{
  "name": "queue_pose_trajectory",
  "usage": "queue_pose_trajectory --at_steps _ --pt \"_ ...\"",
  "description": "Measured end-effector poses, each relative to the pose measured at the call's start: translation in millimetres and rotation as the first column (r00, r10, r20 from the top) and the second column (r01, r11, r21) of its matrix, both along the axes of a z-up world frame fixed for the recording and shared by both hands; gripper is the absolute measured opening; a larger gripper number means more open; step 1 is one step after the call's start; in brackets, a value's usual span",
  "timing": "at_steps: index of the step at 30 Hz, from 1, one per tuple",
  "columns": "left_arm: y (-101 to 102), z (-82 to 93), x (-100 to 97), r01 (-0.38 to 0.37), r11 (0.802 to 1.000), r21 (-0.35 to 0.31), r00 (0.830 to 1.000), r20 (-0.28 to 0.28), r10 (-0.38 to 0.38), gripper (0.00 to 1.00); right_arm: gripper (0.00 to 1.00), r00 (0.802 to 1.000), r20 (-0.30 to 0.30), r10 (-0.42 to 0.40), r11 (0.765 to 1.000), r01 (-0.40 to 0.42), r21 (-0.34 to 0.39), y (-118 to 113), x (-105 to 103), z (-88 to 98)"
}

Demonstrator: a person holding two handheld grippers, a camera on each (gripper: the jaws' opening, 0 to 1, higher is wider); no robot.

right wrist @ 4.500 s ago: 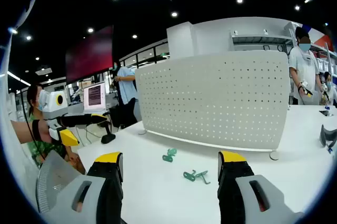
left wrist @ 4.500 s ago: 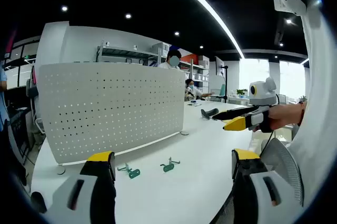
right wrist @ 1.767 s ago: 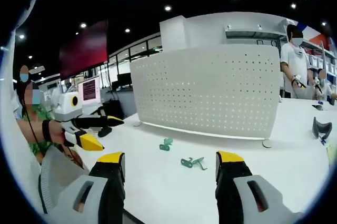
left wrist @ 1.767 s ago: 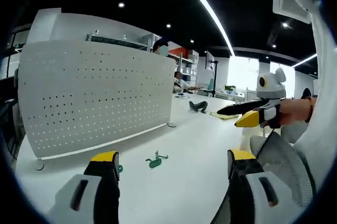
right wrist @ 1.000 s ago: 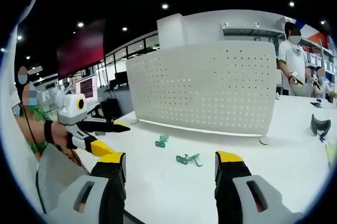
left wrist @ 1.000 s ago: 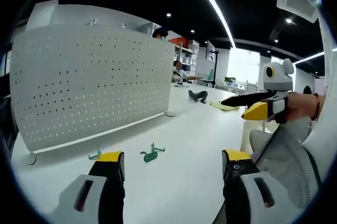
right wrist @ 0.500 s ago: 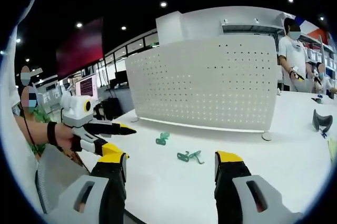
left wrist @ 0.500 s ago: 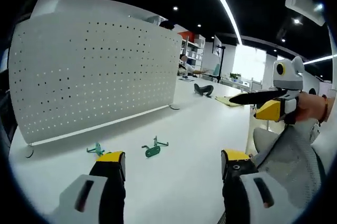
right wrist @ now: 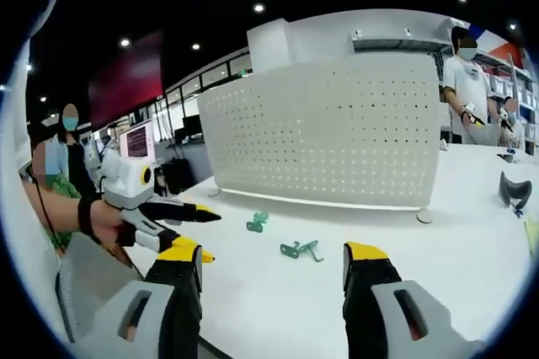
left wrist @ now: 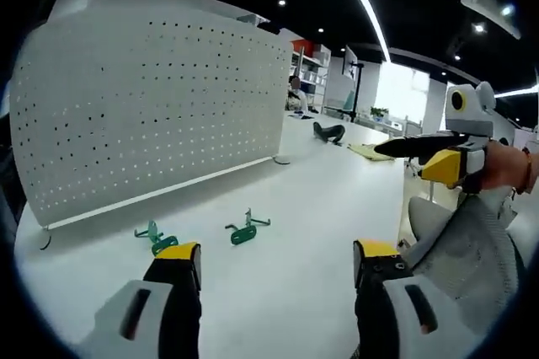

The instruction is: Insert the hook assembly into the mounting plate slot until the hook locks in place.

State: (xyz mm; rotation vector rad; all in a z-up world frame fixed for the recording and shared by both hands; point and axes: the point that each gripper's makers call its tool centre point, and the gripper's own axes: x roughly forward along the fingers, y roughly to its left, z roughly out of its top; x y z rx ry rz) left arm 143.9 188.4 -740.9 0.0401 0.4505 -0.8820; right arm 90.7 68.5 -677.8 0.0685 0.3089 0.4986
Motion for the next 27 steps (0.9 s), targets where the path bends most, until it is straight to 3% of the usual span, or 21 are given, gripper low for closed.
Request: queue_pose_trajectory --at_steps 22,25,27 --pt "-9.8 -31.4 27.7 -0.099 0.994 0.054 0.994 -0.041 0.101 0.74 0.69 1.000 -0.016 -0.015 1.000 0.015 0.012 -8.6 2.6 -4.9" --pt "-17.3 -26.5 30.2 -0.104 0.995 0.002 0.993 -0.055 0.104 0.72 0.69 1.000 -0.021 -0.018 1.000 0.019 0.016 -9.3 2.1 -5.4" --pt "-20.8 -28.1 33.2 -0.103 0.995 0.013 0.993 -0.054 0.103 0.74 0.69 1.000 -0.019 -0.019 1.000 0.019 0.011 -10.1 1.4 -5.1"
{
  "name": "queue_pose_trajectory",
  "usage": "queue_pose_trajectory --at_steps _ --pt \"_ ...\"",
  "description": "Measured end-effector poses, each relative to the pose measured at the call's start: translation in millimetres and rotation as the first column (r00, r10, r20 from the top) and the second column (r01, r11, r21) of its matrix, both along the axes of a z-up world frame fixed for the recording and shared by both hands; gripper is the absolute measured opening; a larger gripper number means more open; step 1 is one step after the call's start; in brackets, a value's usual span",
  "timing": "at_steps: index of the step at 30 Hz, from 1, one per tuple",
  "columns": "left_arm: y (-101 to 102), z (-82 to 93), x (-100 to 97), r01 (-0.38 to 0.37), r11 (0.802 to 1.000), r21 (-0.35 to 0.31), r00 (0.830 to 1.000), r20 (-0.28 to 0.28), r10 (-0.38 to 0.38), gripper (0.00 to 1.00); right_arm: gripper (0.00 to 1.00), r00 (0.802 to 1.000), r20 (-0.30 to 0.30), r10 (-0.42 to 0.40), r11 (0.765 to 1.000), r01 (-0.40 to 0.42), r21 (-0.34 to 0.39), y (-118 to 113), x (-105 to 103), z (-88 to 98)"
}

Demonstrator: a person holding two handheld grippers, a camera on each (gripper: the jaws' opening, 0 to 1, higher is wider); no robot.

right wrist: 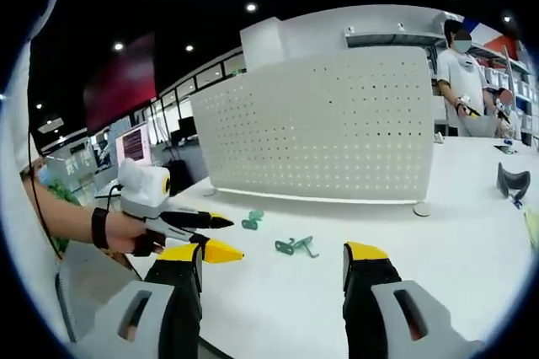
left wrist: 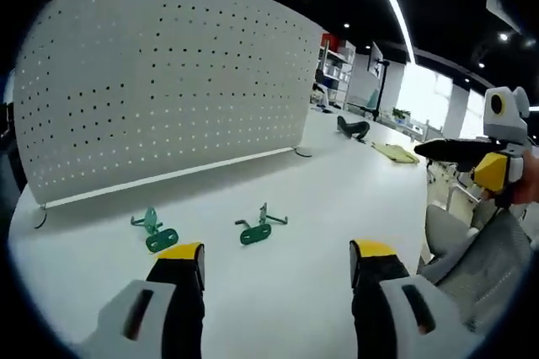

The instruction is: Insert the hook assembly into the mounting plate slot until the hook locks in place.

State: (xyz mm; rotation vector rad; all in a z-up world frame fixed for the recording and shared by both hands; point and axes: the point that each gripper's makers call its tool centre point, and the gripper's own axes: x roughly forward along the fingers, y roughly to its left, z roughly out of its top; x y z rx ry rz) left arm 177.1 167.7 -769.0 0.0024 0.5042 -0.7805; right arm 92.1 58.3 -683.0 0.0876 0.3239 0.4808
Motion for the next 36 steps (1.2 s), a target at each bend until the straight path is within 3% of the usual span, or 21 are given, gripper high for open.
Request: queue_pose_trajectory --at_steps 11,14,17,26,32,36 --pt "-9.3 -12.5 12.4 -0.019 1.000 0.008 1.000 -0.014 0.019 0.75 0.71 0.999 0.027 -0.020 1.000 0.019 0.013 -6.8 3.4 10.6" --pt "-3.9 -21.3 18.8 -0.090 0.996 0.012 0.995 -0.052 0.091 0.77 0.71 0.999 0.028 -0.023 1.000 0.023 0.005 -9.3 5.2 12.1" --pt "-3.9 -24.7 22.6 -0.099 0.995 0.028 0.994 -0.039 0.100 0.78 0.71 0.999 0.026 -0.026 1.000 0.026 0.008 -10.8 6.5 11.8" --pt "-11.4 -32.8 27.6 -0.103 0.994 0.045 0.993 -0.050 0.105 0.74 0.73 1.000 0.027 -0.009 1.000 0.009 0.010 -10.8 10.6 14.6" --pt "-13.3 -44.2 28.6 -0.110 0.992 0.069 0.988 -0.099 0.117 0.69 0.74 0.999 0.033 0.003 1.000 -0.004 0.020 -10.1 12.9 16.5" --pt "-16.1 -48.2 31.0 -0.121 0.988 0.094 0.987 -0.099 0.130 0.68 0.73 1.000 0.027 0.010 1.000 -0.010 0.015 -8.3 11.4 14.8"
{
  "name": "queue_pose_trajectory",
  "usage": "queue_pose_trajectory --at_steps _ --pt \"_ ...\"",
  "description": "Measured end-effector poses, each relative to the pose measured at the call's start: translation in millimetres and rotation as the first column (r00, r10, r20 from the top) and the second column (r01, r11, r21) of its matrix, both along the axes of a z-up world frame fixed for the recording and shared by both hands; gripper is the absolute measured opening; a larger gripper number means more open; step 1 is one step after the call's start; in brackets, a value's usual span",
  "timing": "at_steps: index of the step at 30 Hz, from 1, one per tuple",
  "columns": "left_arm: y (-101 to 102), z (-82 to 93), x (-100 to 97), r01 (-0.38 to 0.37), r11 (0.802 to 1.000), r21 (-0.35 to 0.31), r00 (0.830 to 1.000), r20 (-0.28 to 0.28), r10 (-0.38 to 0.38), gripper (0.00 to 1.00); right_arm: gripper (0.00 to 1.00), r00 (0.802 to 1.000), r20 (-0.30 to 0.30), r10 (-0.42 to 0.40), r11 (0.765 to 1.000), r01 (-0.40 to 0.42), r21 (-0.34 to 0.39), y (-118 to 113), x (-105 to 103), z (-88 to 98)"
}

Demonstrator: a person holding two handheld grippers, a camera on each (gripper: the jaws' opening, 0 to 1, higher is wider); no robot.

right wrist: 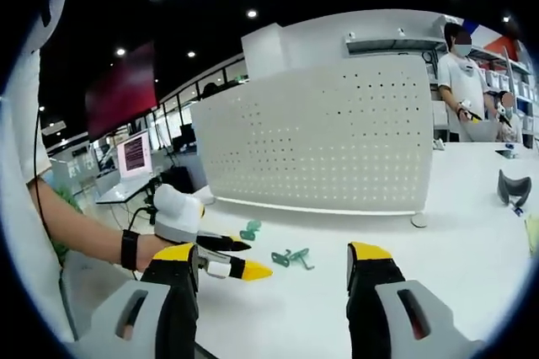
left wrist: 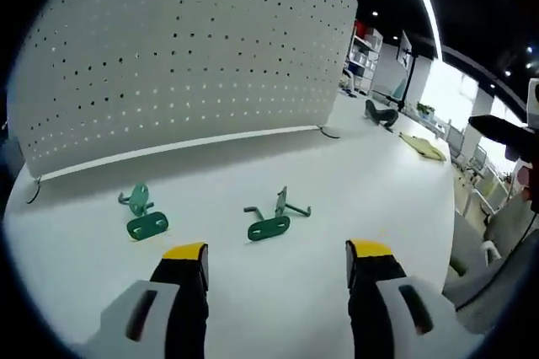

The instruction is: Insert the hook assembly into the mounting plate slot until the hook locks in place.

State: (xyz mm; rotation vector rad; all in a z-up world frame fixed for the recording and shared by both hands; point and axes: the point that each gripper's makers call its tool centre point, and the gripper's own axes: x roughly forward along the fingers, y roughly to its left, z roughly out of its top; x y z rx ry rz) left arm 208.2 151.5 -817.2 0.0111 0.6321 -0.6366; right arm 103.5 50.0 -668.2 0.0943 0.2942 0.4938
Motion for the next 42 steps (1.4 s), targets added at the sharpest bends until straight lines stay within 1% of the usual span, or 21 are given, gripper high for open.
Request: queue_pose_trajectory --at_steps 1,2,5,9,11,13,16,17,20,22,24,27,30,33,34,36,38,42 --pt "0.4 -0.7 2.0 -0.009 1.000 0.014 1.000 0.007 0.009 0.68 0.73 1.000 -0.005 -0.001 1.000 0.001 0.001 -0.4 -0.1 -0.9" --pt "0.1 -0.9 2.3 -0.012 1.000 0.015 1.000 0.006 0.012 0.68 0.73 1.000 -0.007 -0.001 1.000 0.001 0.003 -0.4 -0.6 -1.4" --pt "0.4 -4.7 5.0 -0.037 0.999 0.026 0.999 -0.009 0.037 0.66 0.72 1.000 -0.021 -0.002 1.000 0.002 -0.005 -1.5 -1.9 -5.2" --pt "4.3 -7.6 10.7 -0.074 0.996 0.049 0.997 -0.002 0.074 0.64 0.72 1.000 -0.026 -0.006 1.000 0.006 -0.002 -2.9 -2.7 -6.5" --pt "2.0 -8.8 12.0 -0.065 0.997 0.051 0.998 -0.004 0.065 0.61 0.72 0.999 -0.031 -0.010 1.000 0.010 -0.002 -4.1 -2.0 -7.5" --pt "1.9 -9.8 14.0 -0.067 0.995 0.070 0.998 0.005 0.067 0.60 0.71 0.999 -0.032 -0.010 1.000 0.010 -0.003 -4.7 -1.1 -8.2" --pt "-0.3 -11.0 16.0 -0.071 0.994 0.078 0.997 0.008 0.071 0.58 0.70 0.999 -0.052 -0.001 1.000 0.001 0.002 -3.4 -1.6 -12.5" --pt "-0.4 -12.1 17.3 -0.071 0.993 0.092 0.997 0.017 0.069 0.57 0.70 0.999 -0.051 0.000 1.000 0.000 -0.001 -2.9 -1.9 -13.7" --pt "-1.9 -16.0 18.0 -0.073 0.992 0.101 0.997 0.007 0.072 0.52 0.70 0.999 -0.053 -0.002 1.000 0.002 0.006 -2.7 -2.6 -14.1" --pt "-3.8 -18.9 18.6 -0.078 0.992 0.102 0.997 -0.004 0.078 0.52 0.69 0.999 -0.053 -0.003 1.000 0.003 0.007 -2.6 -3.5 -13.9" --pt "-6.8 -22.2 18.5 -0.070 0.991 0.116 0.998 -0.003 0.071 0.53 0.69 0.998 -0.056 -0.005 1.000 0.005 0.008 -3.0 -4.2 -14.4" --pt "-11.8 -22.4 18.5 -0.052 0.990 0.130 0.999 0.021 0.049 0.50 0.69 0.998 -0.061 -0.006 1.000 0.007 0.016 -3.2 -5.2 -15.6" --pt "-12.8 -25.0 20.6 -0.055 0.988 0.145 0.998 0.024 0.052 0.48 0.69 0.998 -0.062 -0.008 1.000 0.009 0.019 -2.5 -7.5 -16.7" --pt "-14.4 -26.6 21.7 -0.050 0.987 0.154 0.999 0.027 0.047 0.43 0.69 0.998 -0.068 -0.011 1.000 0.013 0.028 -1.9 -8.3 -18.3" --pt "-14.8 -26.8 22.4 -0.050 0.986 0.156 0.998 0.030 0.046 0.43 0.69 0.998 -0.069 -0.011 1.000 0.013 0.029 -1.7 -8.6 -18.5" --pt "-16.0 -28.8 24.7 -0.055 0.986 0.155 0.998 0.019 0.053 0.45 0.69 0.998 -0.069 -0.010 1.000 0.011 0.026 -2.1 -9.0 -19.1" --pt "-18.3 -28.1 27.7 -0.058 0.986 0.156 0.998 0.028 0.054 0.45 0.69 0.998 -0.069 -0.015 0.999 0.017 0.029 -4.5 -9.1 -19.3" --pt "-21.5 -28.4 31.7 -0.054 0.986 0.161 0.998 0.027 0.050 0.44 0.69 0.998 -0.065 -0.028 0.999 0.030 0.034 -8.2 -9.2 -17.6"
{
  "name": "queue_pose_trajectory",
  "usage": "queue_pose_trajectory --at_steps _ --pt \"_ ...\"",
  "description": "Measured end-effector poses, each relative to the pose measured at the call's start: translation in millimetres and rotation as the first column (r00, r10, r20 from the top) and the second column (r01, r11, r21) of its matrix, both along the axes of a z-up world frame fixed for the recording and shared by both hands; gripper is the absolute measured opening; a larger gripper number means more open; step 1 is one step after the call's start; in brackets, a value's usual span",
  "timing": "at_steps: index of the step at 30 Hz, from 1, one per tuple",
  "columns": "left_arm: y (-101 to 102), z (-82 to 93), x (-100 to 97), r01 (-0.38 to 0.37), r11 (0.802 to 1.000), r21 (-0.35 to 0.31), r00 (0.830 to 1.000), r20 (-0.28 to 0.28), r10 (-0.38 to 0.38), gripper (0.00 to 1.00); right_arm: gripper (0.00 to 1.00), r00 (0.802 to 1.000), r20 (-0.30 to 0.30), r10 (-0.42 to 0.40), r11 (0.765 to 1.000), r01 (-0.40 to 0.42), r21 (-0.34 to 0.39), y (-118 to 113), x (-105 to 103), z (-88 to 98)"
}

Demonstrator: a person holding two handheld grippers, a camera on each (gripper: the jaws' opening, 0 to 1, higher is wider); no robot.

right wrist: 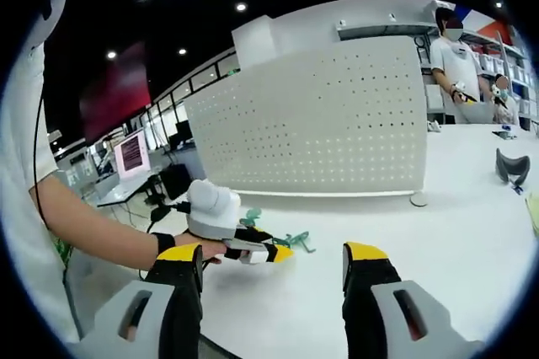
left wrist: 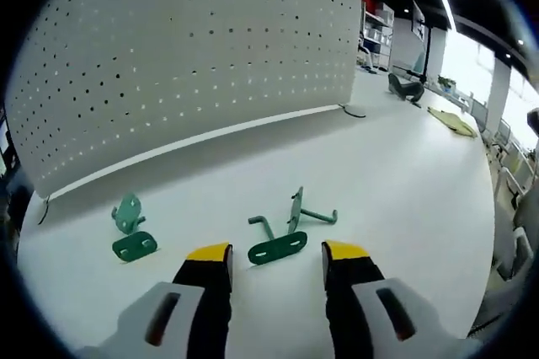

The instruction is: Insert the hook assembly into the mounting plate slot until the hook locks in place.

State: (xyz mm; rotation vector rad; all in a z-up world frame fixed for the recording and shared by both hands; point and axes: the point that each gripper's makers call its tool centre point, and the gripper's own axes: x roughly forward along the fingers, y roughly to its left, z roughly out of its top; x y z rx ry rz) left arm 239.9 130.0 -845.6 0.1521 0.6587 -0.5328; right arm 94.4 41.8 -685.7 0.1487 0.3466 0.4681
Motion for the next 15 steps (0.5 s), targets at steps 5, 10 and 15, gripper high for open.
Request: queue_pose_trajectory --at_steps 5,10,15 --pt "3.5 0.1 5.1 -0.031 0.999 -0.011 0.999 -0.013 0.031 0.41 0.68 1.000 -0.002 -0.012 1.000 0.012 0.003 -2.0 -0.4 -0.4" --pt "8.7 -2.9 5.2 -0.029 1.000 0.005 0.999 -0.019 0.030 0.40 0.67 1.000 -0.003 -0.011 1.000 0.011 0.004 -1.4 -0.8 -0.5" --pt "14.3 -1.6 6.3 -0.040 0.999 0.006 0.999 -0.020 0.041 0.39 0.67 1.000 -0.006 -0.009 1.000 0.009 0.005 -1.7 0.3 -0.8"
